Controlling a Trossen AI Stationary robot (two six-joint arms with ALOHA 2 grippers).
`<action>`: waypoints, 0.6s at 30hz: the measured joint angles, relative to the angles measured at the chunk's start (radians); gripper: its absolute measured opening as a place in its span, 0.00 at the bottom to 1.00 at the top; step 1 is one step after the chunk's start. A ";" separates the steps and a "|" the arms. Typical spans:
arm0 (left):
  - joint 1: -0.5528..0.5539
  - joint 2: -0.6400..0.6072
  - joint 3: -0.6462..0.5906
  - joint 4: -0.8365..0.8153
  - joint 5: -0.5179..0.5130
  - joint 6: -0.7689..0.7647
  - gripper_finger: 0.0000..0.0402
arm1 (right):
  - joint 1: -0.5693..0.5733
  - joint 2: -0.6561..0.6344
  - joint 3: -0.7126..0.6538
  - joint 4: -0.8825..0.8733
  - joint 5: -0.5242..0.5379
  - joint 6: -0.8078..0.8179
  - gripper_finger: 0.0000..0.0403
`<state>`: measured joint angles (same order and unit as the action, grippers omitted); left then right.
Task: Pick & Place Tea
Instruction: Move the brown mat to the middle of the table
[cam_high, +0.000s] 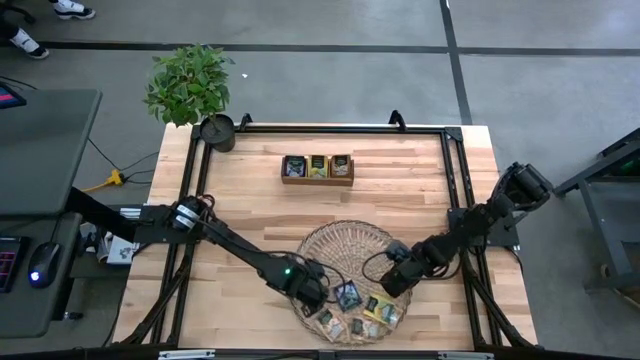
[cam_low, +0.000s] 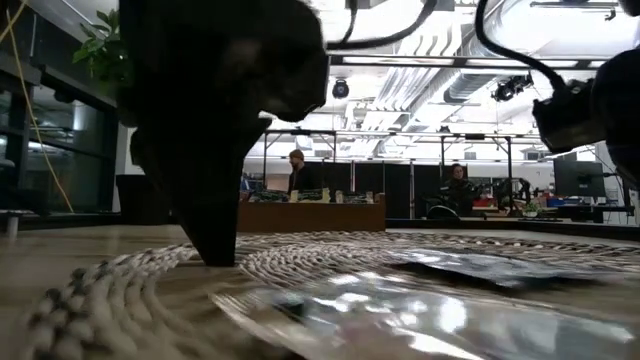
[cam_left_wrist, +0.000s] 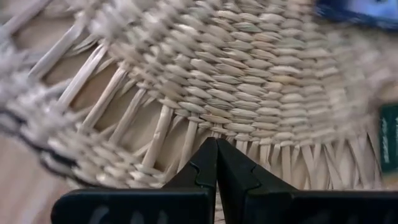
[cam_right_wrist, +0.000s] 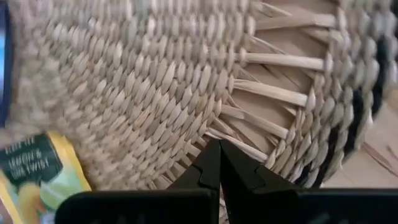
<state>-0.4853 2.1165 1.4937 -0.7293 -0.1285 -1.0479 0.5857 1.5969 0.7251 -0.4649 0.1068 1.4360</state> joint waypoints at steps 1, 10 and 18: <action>0.003 0.000 0.000 -0.026 -0.010 -0.006 0.00 | -0.011 0.001 -0.004 0.005 -0.004 -0.014 0.00; 0.037 0.002 -0.002 -0.240 -0.041 -0.020 0.00 | -0.170 0.005 -0.013 0.073 -0.020 -0.236 0.00; 0.050 0.004 -0.005 -0.371 -0.083 -0.057 0.00 | -0.340 0.007 -0.015 0.156 -0.049 -0.425 0.00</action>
<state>-0.4354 2.1204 1.4891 -1.1000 -0.2118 -1.1046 0.2455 1.6039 0.7105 -0.3090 0.0577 1.0109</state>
